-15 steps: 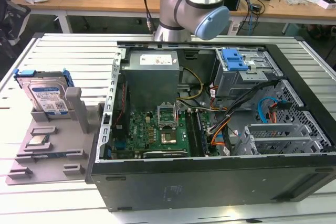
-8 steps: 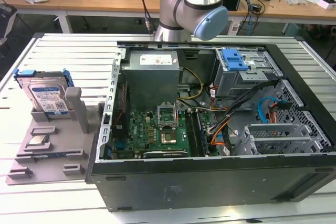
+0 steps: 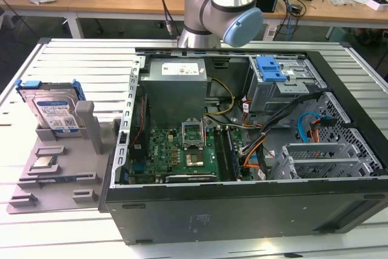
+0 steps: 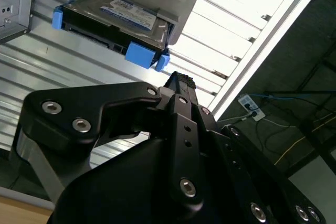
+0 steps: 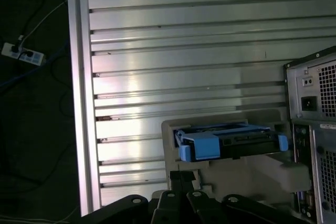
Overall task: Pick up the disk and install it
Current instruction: 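Reach for the disk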
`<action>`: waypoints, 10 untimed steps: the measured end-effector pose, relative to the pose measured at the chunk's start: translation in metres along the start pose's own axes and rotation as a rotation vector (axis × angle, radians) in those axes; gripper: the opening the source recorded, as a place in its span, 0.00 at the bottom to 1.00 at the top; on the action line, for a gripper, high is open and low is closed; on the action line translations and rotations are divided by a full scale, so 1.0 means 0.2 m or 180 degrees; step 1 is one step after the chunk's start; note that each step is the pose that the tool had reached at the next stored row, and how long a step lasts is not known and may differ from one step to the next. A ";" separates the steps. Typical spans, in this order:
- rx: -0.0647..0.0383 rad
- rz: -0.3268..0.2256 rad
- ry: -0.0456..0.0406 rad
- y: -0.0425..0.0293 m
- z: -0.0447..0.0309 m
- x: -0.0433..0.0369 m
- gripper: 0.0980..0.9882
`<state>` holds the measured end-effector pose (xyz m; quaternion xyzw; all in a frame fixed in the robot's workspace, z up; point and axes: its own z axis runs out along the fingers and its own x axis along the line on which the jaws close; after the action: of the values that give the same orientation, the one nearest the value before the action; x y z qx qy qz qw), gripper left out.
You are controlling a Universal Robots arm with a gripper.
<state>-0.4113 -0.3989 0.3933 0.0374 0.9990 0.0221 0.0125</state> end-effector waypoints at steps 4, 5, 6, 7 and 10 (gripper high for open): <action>0.0000 0.0000 0.0000 -0.004 -0.001 0.048 0.01; 0.0000 0.0000 0.0000 -0.004 -0.001 0.059 0.01; 0.0000 0.0000 0.0000 -0.005 -0.002 0.069 0.01; 0.0000 0.0000 0.0000 -0.006 -0.002 0.081 0.01; 0.0000 0.0000 0.0000 -0.009 -0.003 0.118 0.01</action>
<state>-0.4349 -0.3989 0.3933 0.0374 0.9990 0.0221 0.0125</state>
